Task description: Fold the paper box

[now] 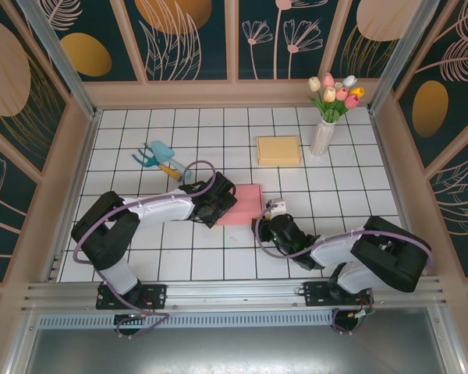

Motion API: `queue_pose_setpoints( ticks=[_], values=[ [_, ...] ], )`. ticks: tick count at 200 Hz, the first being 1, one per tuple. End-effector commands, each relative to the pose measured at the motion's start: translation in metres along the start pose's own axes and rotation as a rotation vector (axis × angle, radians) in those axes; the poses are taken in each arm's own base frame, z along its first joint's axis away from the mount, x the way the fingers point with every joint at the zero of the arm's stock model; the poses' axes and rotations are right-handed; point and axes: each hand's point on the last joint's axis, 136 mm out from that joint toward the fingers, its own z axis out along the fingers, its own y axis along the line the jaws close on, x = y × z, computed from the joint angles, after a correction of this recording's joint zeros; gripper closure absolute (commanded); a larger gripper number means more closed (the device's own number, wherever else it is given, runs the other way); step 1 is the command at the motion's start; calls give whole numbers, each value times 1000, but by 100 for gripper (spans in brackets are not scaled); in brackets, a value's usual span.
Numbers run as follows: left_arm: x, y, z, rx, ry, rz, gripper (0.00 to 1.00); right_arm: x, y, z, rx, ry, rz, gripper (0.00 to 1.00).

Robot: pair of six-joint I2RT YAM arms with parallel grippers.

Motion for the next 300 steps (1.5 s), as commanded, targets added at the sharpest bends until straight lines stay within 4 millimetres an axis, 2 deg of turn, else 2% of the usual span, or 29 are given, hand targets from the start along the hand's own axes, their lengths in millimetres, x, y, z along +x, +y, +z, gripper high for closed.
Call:
queue_pose_setpoints(
  ticks=[1,59,127,159,189,255,300],
  values=[
    [-2,79,20,-279,-9,22,24,14,-16,0,62,11,-65,61],
    [-3,80,20,-283,-10,23,24,16,-24,0,82,-20,-78,60],
    [-2,81,21,-286,-7,25,24,31,-26,15,85,-3,-105,57],
    [-1,81,23,-288,0,27,24,27,-23,21,91,-35,-98,56],
    [-1,81,23,-289,0,30,24,24,-24,27,113,-48,-90,50],
    [-2,81,22,-290,-1,28,25,15,-18,24,125,-32,-30,44],
    [-4,80,21,-288,-6,24,25,6,-21,7,128,-50,34,38]
  ],
)
